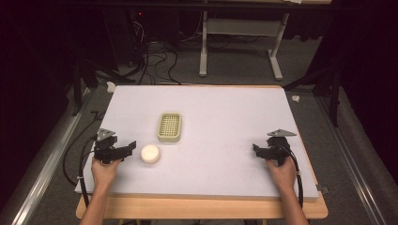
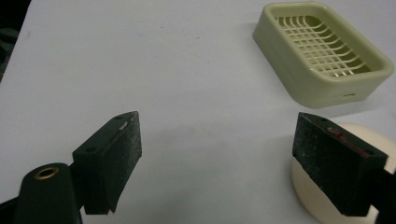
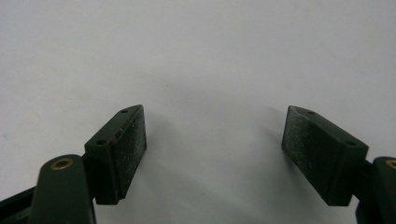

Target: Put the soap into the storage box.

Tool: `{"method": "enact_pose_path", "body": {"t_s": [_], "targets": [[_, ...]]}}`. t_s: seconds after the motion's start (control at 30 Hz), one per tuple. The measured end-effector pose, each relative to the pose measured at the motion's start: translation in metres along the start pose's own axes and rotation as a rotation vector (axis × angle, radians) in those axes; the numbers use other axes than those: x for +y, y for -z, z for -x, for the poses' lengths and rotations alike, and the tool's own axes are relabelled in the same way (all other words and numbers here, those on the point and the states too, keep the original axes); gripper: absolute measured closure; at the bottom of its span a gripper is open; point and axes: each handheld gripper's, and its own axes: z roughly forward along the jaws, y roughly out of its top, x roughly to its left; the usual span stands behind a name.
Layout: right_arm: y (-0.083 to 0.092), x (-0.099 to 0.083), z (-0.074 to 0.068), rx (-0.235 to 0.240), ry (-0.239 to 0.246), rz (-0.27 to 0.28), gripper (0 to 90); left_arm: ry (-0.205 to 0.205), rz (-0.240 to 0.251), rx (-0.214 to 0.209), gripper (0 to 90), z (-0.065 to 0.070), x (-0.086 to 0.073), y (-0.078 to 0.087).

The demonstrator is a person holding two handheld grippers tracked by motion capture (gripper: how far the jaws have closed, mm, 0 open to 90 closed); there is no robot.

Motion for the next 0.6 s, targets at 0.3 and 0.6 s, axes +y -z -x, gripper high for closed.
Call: {"method": "enact_pose_path", "body": {"t_s": [0.3,0.6], "targets": [[0.0,0.0,-0.001,-0.001,0.005,0.002,22.7,-0.033,0.009,-0.052,15.7,0.019,0.002,0.008],[0.001,0.0,-0.001,0.0,0.005,0.002,22.8,-0.078,0.003,-0.091,15.0,0.037,0.003,0.01]]}}
